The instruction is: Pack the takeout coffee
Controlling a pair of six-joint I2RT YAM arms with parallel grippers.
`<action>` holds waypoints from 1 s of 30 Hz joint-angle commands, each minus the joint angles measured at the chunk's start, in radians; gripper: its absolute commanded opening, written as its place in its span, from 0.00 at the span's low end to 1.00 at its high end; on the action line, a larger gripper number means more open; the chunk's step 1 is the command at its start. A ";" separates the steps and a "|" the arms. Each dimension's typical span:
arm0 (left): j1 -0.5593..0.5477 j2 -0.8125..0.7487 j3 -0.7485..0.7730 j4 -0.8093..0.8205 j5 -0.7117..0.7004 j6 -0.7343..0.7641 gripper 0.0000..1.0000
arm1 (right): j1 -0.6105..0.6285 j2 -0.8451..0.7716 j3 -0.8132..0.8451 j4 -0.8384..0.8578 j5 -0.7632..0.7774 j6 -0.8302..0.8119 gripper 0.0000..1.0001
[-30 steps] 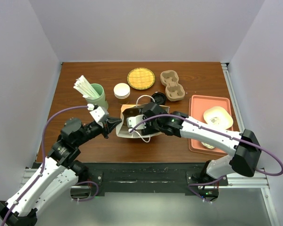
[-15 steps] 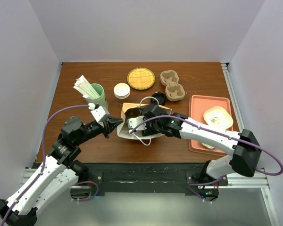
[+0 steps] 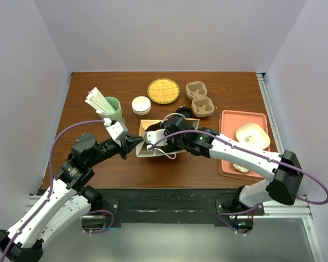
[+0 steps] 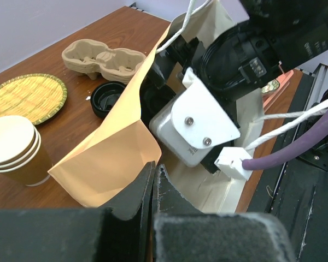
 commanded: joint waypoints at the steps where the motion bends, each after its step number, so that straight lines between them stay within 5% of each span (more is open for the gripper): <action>1: -0.001 0.001 0.045 0.026 0.009 0.028 0.00 | -0.001 -0.025 0.083 -0.008 -0.005 0.015 0.34; 13: -0.002 0.003 0.045 0.035 0.021 0.000 0.00 | 0.027 0.005 0.086 -0.068 -0.144 0.066 0.35; 30: -0.002 0.032 0.059 0.047 0.058 -0.069 0.00 | 0.051 0.005 -0.091 0.194 -0.017 0.030 0.34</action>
